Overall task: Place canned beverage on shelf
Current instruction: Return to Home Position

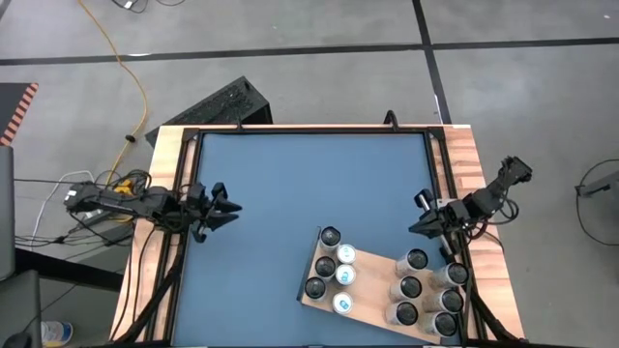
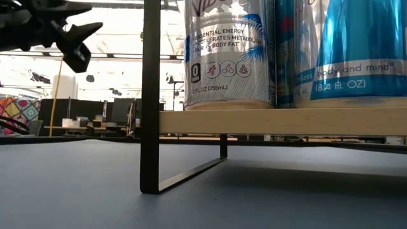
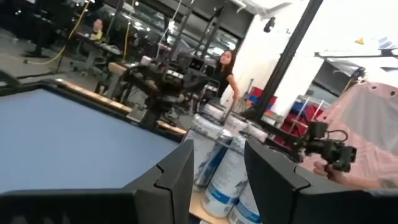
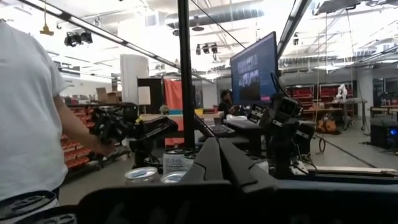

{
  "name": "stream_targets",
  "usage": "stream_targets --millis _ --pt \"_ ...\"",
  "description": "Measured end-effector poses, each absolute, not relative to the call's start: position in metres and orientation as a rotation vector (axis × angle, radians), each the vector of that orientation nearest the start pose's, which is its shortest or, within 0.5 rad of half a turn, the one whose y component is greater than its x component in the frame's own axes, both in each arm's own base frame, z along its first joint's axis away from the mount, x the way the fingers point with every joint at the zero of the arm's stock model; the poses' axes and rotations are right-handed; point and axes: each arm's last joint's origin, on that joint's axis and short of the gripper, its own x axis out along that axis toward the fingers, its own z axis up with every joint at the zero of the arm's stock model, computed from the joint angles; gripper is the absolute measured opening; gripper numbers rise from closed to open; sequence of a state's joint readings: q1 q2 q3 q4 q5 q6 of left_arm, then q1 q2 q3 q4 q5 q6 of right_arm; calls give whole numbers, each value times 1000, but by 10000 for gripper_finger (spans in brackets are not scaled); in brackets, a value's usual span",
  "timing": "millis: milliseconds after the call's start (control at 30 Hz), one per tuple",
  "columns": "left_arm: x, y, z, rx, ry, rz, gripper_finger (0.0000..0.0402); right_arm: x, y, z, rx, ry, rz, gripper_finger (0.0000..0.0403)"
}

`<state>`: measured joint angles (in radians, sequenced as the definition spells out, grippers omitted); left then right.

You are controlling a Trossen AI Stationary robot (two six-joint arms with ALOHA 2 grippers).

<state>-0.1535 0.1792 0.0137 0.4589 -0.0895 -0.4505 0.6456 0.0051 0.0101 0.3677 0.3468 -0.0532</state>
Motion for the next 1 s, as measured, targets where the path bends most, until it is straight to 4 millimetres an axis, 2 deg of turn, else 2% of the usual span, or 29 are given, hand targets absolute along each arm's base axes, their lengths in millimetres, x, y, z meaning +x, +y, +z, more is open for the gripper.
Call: stream_targets --millis 200,367,767,1000 --pt "96 -11 200 -457 -324 -106 128 78 47 198 109 -306 290 0" --pt "96 -12 197 -550 -286 -138 128 79 47 194 88 -267 293 0" --pt "101 -13 165 -532 44 -60 128 82 49 179 15 -133 299 0" --pt "101 -14 163 -527 81 -80 128 82 50 173 -18 -72 304 0"
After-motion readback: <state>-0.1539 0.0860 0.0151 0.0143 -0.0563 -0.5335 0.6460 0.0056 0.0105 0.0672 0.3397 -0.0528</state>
